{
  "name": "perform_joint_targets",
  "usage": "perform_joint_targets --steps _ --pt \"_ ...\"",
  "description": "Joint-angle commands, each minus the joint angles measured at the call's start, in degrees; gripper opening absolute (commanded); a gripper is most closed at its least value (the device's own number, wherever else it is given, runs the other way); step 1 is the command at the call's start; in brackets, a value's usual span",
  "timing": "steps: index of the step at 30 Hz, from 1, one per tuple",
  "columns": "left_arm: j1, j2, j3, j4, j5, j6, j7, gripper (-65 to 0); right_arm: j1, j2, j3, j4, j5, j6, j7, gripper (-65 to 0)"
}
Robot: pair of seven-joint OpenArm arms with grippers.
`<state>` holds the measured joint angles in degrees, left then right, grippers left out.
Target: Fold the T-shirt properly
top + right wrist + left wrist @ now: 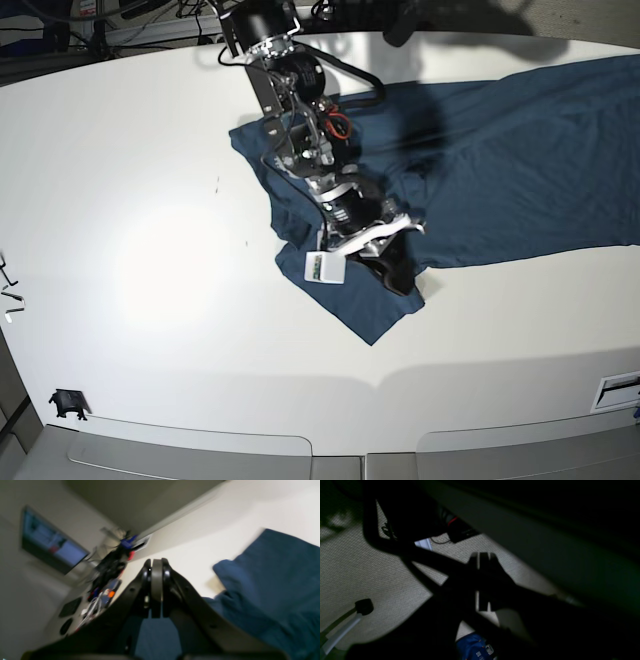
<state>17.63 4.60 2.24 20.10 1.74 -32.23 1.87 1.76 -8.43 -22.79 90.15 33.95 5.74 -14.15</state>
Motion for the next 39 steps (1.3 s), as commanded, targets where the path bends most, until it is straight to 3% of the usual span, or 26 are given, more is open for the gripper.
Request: perform_joint_targets --steps 1,8,14,16,21,23,32,36,39 --pt "0.61 0.76 0.11 0.11 -0.26 -1.7 -0.22 -65.0 1.09 -0.57 -0.11 1.11 -0.63 2.38 1.31 -65.0" --pt "0.61 0.76 0.11 0.13 -0.26 -1.7 -0.22 -65.0 1.07 -0.57 -0.11 1.11 -0.81 9.9 0.83 -65.0" --pt "0.61 0.76 0.11 0.13 -0.26 -1.7 -0.22 -65.0 1.05 -0.57 -0.11 1.11 -0.76 11.19 -2.62 -65.0" --pt "0.61 0.76 0.11 0.13 -0.24 -1.7 -0.22 -65.0 1.05 -0.57 -0.11 1.11 -0.83 15.17 -2.58 -65.0" --pt "0.61 0.76 0.11 0.13 -0.26 -1.7 -0.22 -65.0 1.07 -0.57 -0.11 1.11 -1.05 30.03 -1.2 -65.0" --pt "0.61 0.76 0.11 0.13 -0.24 -1.7 -0.22 -65.0 1.07 -0.57 -0.11 1.11 -1.05 34.26 -1.27 -65.0" --pt "0.61 0.76 0.11 0.13 -0.24 -1.7 -0.22 -65.0 0.96 -0.57 -0.11 1.11 -3.48 33.81 -1.33 -65.0" --pt "0.61 0.76 0.11 0.13 -0.26 -1.7 -0.22 -65.0 0.9 -0.57 -0.11 1.11 -3.19 18.93 -2.25 -65.0" --pt "0.61 0.76 0.11 0.13 -0.26 -1.7 -0.22 -65.0 0.9 -0.57 -0.11 1.09 -1.51 4.44 -5.44 -65.0"
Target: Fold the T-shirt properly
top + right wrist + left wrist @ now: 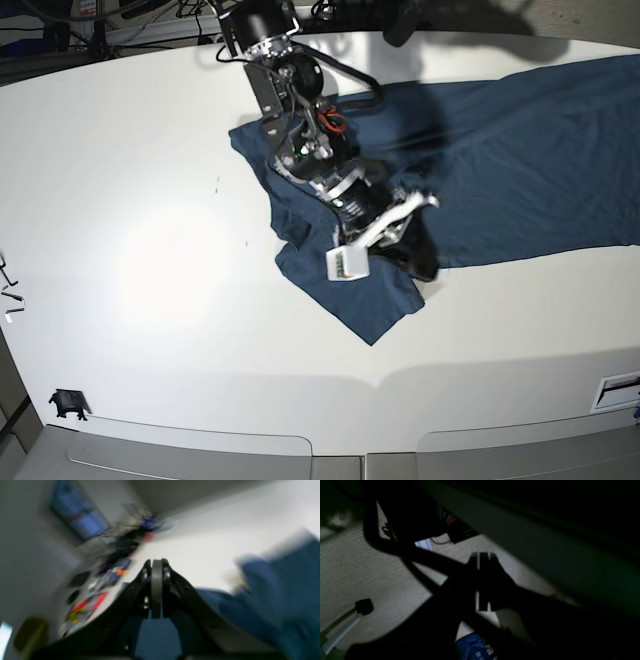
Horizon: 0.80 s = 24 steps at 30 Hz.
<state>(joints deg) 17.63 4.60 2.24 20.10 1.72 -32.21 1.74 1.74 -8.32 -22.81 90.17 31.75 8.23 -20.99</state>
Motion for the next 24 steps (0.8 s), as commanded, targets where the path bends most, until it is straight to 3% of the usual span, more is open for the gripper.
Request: perform_joint_targets --steps 1,5,7,9,11,15,20,22,24 --pt "0.63 0.76 0.11 0.11 -0.24 -1.73 -0.09 -65.0 0.92 -0.68 -0.09 1.09 0.9 -2.84 0.09 -65.0" --pt "0.61 0.76 0.11 0.13 -0.24 -1.73 -0.09 -65.0 0.9 -0.68 -0.09 1.07 -0.11 -23.98 -6.32 -65.0" --pt "0.61 0.76 0.11 0.11 -0.24 -1.73 -0.09 -65.0 0.9 -0.68 -0.09 1.07 -1.95 -32.81 -10.21 -65.0" --pt "0.61 0.76 0.11 0.11 -0.22 -1.73 -0.09 -65.0 0.59 -0.68 -0.09 1.07 -4.52 -39.17 -13.86 -65.0" --pt "0.61 0.76 0.11 0.13 -0.24 -1.73 -0.09 -65.0 -0.04 -0.68 -0.09 1.07 -7.37 -42.29 -16.52 -65.0" --pt "0.61 0.76 0.11 0.11 -0.24 -1.73 -0.09 -65.0 -1.79 -0.68 -0.09 1.07 -12.39 -42.77 -19.56 -65.0" --pt "0.63 0.76 0.11 0.13 -0.24 -1.73 -0.09 -65.0 -2.25 -0.68 -0.09 1.07 -13.7 -41.18 -16.83 -65.0" --pt "0.61 0.76 0.11 0.11 -0.24 -1.73 -0.09 -65.0 -2.23 -0.68 -0.09 1.09 -12.07 -36.15 -12.9 -65.0" --pt "0.61 0.76 0.11 0.11 -0.24 -1.73 -0.09 -65.0 -2.25 -0.68 -0.09 1.07 -9.66 -26.08 -7.96 -65.0"
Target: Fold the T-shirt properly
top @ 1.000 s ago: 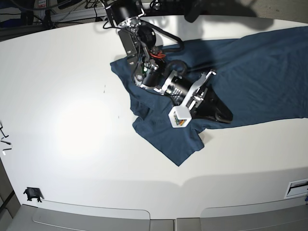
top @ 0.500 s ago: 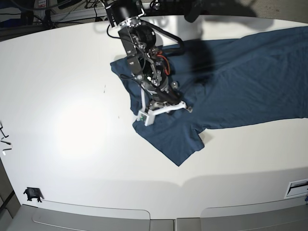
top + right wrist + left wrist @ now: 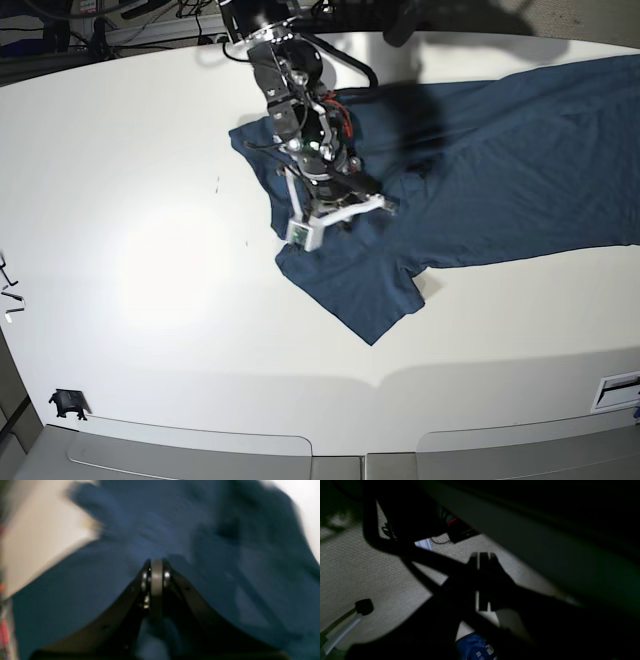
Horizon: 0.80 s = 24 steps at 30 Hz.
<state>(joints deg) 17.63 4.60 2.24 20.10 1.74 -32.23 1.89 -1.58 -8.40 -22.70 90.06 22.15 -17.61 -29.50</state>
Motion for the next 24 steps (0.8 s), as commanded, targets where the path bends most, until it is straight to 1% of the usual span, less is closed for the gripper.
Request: perform_joint_targets --steps 1,4,6,7,8,9,12,14,16,18,19,21,24 --pt "0.61 0.76 0.11 0.13 -0.26 -1.7 -0.24 -65.0 1.07 -0.6 -0.2 1.18 1.16 6.49 3.21 -65.0" --pt "0.63 0.76 0.11 0.11 -0.26 -1.7 -0.24 -65.0 1.09 -0.6 -0.2 1.2 3.63 29.51 11.61 -65.0" --pt "0.61 0.76 0.11 0.11 -0.26 -1.7 -0.24 -65.0 1.09 -0.6 -0.2 1.2 3.56 44.63 17.62 -65.0" --pt "0.61 0.76 0.11 0.11 -0.26 -1.7 -0.24 -65.0 1.09 -0.6 -0.2 1.18 3.45 51.15 20.65 -65.0" --pt "0.63 0.76 0.11 0.11 -0.26 -1.7 -0.24 -65.0 1.09 -0.6 -0.2 1.18 3.34 56.22 23.65 -65.0" --pt "0.61 0.76 0.11 0.11 -0.26 -1.7 -0.24 -65.0 1.09 -0.6 -0.2 1.18 3.39 57.61 26.64 -65.0" --pt "0.61 0.76 0.11 0.11 -0.26 -1.7 -0.24 -65.0 1.07 -0.6 -0.2 1.18 4.7 57.61 36.87 -65.0" --pt "0.61 0.76 0.11 0.11 -0.26 -1.7 -0.24 -65.0 1.03 -0.6 -0.15 1.18 9.53 57.61 42.58 -65.0" --pt "0.61 0.76 0.11 0.13 -0.26 -1.7 -0.24 -65.0 0.74 -0.6 -0.07 1.18 18.1 57.61 46.42 -65.0" --pt "0.61 0.76 0.11 0.11 -0.26 -1.7 -0.24 -65.0 0.42 -0.6 -0.07 1.2 27.17 57.61 48.7 -65.0" --pt "0.61 0.76 0.11 0.13 -0.26 -1.7 -0.24 -65.0 0.28 -0.6 -0.09 1.18 31.41 56.72 49.31 -65.0" --pt "0.61 0.76 0.11 0.11 -0.26 -1.7 -0.24 -65.0 0.04 -0.6 -0.09 1.18 38.23 54.29 49.75 -65.0" --pt "0.63 0.76 0.11 0.11 -0.26 -1.7 -0.26 -65.0 -0.42 -0.6 -0.09 1.18 47.04 49.46 49.66 -65.0"
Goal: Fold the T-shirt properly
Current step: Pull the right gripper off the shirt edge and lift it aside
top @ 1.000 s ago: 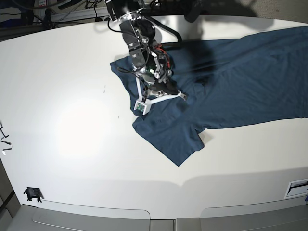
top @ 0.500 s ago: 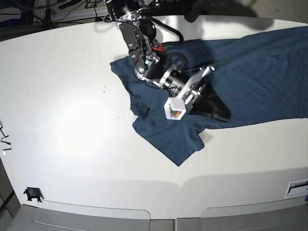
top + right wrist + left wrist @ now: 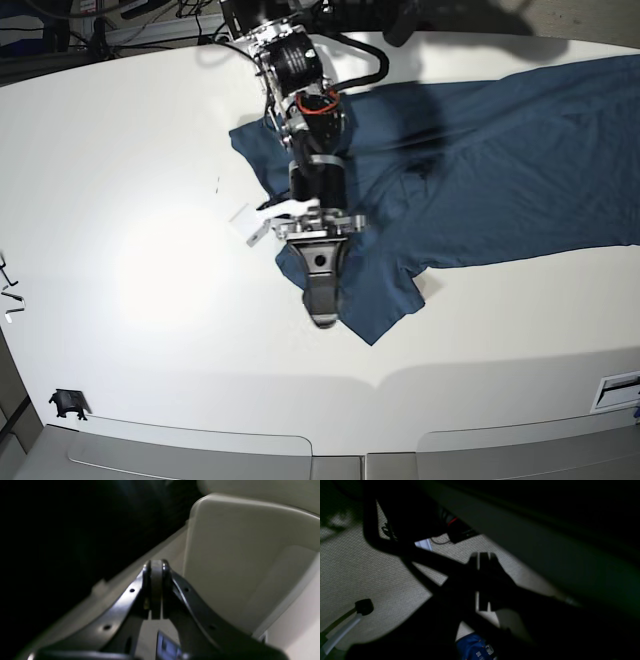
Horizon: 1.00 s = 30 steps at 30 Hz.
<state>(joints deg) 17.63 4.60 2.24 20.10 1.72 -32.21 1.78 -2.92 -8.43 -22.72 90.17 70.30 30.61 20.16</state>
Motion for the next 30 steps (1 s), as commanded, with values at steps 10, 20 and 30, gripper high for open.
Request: perform_joint_targets --steps 10,20,30 --pt "0.61 0.76 0.11 0.11 -0.24 -1.73 -0.13 -65.0 0.83 -0.57 -0.07 1.07 12.57 -23.23 -4.04 -65.0" --pt "0.61 0.76 0.11 0.13 -0.24 -1.73 -0.13 -65.0 0.96 -0.57 -0.07 1.07 -15.23 -57.22 -34.05 -65.0" --pt "0.63 0.76 0.11 0.11 -0.24 -1.73 -0.13 -65.0 1.01 -0.57 -0.17 1.09 -22.53 -5.09 -48.61 -65.0"
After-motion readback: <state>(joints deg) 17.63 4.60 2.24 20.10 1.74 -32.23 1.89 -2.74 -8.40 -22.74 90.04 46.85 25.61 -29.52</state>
